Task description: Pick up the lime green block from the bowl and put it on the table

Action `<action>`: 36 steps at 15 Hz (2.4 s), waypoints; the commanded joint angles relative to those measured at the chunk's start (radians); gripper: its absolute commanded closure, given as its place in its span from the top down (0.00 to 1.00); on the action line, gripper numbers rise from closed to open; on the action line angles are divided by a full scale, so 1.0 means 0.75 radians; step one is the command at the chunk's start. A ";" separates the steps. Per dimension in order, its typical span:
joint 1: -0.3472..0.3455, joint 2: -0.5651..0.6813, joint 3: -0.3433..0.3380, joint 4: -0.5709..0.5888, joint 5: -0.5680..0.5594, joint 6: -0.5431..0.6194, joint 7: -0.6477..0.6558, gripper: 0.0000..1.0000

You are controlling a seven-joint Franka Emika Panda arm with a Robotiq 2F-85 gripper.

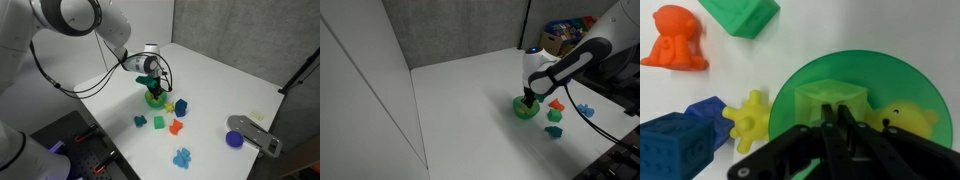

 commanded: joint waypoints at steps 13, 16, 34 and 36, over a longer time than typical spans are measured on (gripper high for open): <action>-0.024 -0.161 0.052 -0.053 0.108 0.051 -0.011 0.04; -0.019 -0.216 0.074 -0.077 0.116 0.081 -0.013 0.04; -0.084 -0.404 0.302 -0.282 0.385 -0.011 -0.224 0.42; -0.087 -0.394 0.284 -0.276 0.372 -0.031 -0.210 0.60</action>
